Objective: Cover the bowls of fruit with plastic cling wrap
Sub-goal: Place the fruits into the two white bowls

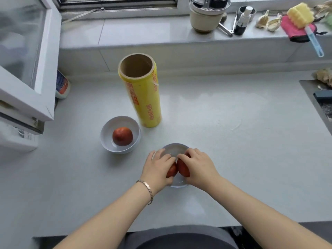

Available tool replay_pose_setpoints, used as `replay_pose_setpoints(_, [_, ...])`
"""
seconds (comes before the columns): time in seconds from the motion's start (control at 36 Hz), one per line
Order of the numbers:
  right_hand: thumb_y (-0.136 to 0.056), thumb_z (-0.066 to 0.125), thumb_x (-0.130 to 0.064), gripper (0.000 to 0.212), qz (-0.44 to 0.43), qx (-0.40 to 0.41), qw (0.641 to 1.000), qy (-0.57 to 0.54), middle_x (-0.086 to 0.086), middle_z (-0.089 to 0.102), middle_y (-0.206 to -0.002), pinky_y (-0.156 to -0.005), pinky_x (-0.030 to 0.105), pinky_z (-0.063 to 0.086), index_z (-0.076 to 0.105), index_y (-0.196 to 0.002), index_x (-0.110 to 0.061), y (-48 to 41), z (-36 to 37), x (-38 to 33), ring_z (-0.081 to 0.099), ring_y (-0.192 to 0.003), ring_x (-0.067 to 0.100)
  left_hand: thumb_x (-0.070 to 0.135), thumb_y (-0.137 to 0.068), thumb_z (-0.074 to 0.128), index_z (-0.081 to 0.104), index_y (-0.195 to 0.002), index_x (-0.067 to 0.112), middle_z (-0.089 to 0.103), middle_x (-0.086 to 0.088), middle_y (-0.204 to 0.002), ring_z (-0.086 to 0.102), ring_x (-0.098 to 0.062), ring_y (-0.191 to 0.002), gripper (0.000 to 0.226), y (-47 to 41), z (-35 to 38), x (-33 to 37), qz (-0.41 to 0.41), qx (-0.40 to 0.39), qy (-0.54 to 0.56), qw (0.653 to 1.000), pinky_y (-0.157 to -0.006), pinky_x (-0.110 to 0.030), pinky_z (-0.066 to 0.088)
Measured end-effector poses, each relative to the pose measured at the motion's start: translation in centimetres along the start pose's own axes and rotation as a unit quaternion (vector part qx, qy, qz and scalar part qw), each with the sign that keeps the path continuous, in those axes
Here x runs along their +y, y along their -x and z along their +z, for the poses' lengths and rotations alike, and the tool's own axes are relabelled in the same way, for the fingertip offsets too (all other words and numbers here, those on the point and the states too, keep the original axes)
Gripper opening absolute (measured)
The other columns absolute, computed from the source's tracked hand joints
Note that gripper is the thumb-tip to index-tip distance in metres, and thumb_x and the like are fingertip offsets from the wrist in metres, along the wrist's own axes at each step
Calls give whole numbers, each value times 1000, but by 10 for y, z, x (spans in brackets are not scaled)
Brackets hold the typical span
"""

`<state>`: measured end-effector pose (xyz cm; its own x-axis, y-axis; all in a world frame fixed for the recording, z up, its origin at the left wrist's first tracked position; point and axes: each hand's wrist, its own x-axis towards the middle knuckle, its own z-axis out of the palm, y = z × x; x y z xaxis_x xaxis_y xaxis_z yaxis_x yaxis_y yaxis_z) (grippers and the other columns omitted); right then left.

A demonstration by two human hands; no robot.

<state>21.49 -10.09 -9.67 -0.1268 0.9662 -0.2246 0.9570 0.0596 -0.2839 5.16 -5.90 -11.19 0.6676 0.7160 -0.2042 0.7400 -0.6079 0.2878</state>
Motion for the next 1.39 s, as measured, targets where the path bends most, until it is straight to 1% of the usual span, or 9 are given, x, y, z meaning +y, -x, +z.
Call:
replay_pose_setpoints(0.17, [-29,80,-31,50,-10,12,998,54,-5,57,-68,-55,27,45,65,-76,-27,-5,8,-8,59,-60,17,29,-40,77,64,-89,20,67,9,-91,61,-29,-96,51,5,4,-7,-20,70,20,997,-85,-35,49])
replay_pose_setpoints(0.31, [-25,82,-27,52,17,-2,998,54,-3,59,-66,-61,29,49,65,-73,-24,-14,8,-12,61,-62,18,28,-75,60,50,-123,23,46,12,-134,23,-32,-136,49,6,0,-3,-83,-6,69,994,-114,-35,14])
replay_pose_setpoints(0.44, [-39,87,-33,68,27,1,1000,-6,6,66,-109,-76,38,52,66,-101,-13,-3,3,-11,62,-96,32,22,-76,63,43,-132,23,43,8,-136,41,-20,-124,60,9,5,-7,-113,-23,167,979,-103,-23,33])
replay_pose_setpoints(0.58, [-86,56,-33,67,64,-36,997,-23,-10,31,-147,-104,29,25,24,-144,-19,13,0,-8,25,-133,21,19,-77,67,43,-134,24,46,9,-135,45,-12,-124,62,17,3,-4,-154,9,244,957,-98,-11,29])
replay_pose_setpoints(0.69, [-89,52,-32,69,76,-46,996,-11,-6,27,-150,-103,31,27,17,-146,-15,11,-1,-14,24,-133,23,16,-76,69,45,-133,22,48,8,-134,45,-7,-122,62,19,0,-1,-167,13,260,951,-88,1,19])
replay_pose_setpoints(0.89, [-82,58,-32,64,121,-102,983,-89,9,30,-133,-101,31,34,30,-136,-12,-9,-28,-9,31,-124,27,16,-80,66,39,-138,18,38,5,-144,34,-7,-133,64,14,2,5,-145,-22,271,951,-96,0,14])
replay_pose_setpoints(1.06, [-79,70,-30,82,54,70,966,-243,9,38,-135,-105,24,26,24,-143,-10,-69,-96,-24,35,-129,19,23,-87,60,37,-140,26,35,12,-147,31,-2,-135,57,9,-11,9,-91,-32,290,952,-104,-6,17])
replay_pose_setpoints(1.25, [-59,85,-35,122,26,147,914,-379,6,28,-146,-112,27,23,4,-147,-14,-150,-140,-63,27,-137,16,15,-90,54,49,-130,15,48,3,-134,41,-10,-128,40,13,-63,-33,-144,124,239,952,-98,-4,20])
replay_pose_setpoints(1.39, [-51,88,-33,108,22,199,890,-411,-2,45,-135,-106,33,36,26,-139,-18,-170,-132,-80,42,-127,14,5,-85,58,55,-120,6,55,-3,-119,49,-14,-111,35,14,-97,-65,-203,195,243,928,-87,-2,26])
